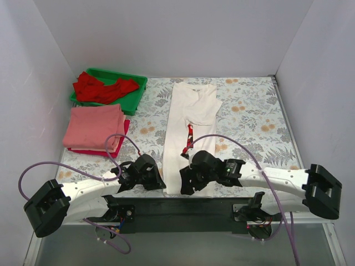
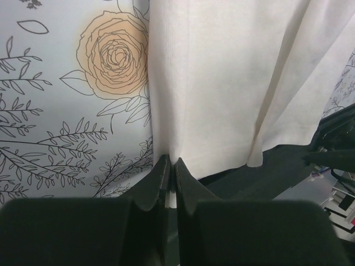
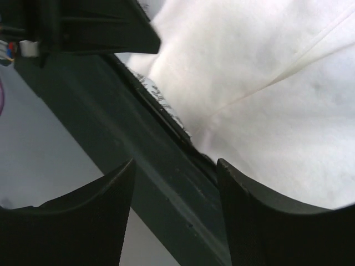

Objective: Fold and stack the t-shirts
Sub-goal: Fold the tshirt

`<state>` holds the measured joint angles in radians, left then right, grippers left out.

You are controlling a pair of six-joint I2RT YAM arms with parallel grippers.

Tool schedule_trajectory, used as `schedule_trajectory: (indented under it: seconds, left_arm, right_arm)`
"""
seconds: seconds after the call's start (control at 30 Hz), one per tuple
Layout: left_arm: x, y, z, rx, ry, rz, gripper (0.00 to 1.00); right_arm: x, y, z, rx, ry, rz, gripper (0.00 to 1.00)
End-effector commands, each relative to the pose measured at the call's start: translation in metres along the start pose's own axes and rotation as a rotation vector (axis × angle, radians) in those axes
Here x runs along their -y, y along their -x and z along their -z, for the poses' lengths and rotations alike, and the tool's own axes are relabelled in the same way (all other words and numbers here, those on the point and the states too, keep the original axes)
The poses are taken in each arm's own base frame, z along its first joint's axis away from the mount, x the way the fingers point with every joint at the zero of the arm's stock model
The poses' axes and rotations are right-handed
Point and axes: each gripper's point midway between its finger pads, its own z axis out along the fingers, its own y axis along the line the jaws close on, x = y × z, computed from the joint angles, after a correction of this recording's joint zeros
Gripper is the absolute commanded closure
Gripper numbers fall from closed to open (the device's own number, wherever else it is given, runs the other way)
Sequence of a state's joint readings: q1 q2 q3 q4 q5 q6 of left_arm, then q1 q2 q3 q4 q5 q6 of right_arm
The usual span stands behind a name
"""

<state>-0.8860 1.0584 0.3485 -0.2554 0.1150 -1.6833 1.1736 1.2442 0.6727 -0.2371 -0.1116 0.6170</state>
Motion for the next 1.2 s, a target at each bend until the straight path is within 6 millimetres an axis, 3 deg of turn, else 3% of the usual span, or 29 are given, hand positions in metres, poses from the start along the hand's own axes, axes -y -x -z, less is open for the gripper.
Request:
schedule_trajectory:
  seconds: [0.0,0.13,0.23,0.4,0.6,0.67,0.8,0.97,1.17]
  left_arm:
    - [-0.002,0.000,0.002,0.000,0.020,-0.019,1.00]
    - [-0.003,0.001,0.002,0.003,0.030,-0.034,1.00]
    - [-0.002,0.002,0.002,0.004,0.029,-0.035,1.00]
    - [-0.005,-0.002,0.002,-0.006,0.030,-0.035,1.00]
    - [-0.007,-0.002,0.003,-0.002,0.033,-0.027,1.00]
    - [-0.008,-0.003,0.003,-0.003,0.034,-0.029,1.00]
    - [-0.009,-0.004,0.006,-0.003,0.034,-0.021,1.00]
    - [0.004,-0.009,0.014,-0.024,-0.034,-0.022,1.00]
    - [0.035,0.000,0.028,0.006,-0.156,-0.047,1.00]
  right_arm:
    - [0.012,-0.002,0.022,0.045,-0.046,-0.016,0.33]
    - [0.059,-0.027,0.043,0.012,-0.223,-0.119,0.35]
    - [0.083,-0.046,0.047,-0.005,-0.277,-0.215,0.38]
    - [0.103,-0.065,0.043,-0.044,-0.316,-0.299,0.41]
    - [0.103,-0.091,0.032,-0.135,-0.288,-0.343,0.54]
    - [0.099,-0.092,0.029,-0.134,-0.256,-0.357,0.75]
    - [0.087,-0.100,0.030,-0.139,-0.177,-0.392,0.99]
    - [0.074,-0.096,0.035,-0.092,-0.091,-0.401,0.99]
    - [0.069,-0.058,0.045,0.049,-0.093,-0.331,0.99]
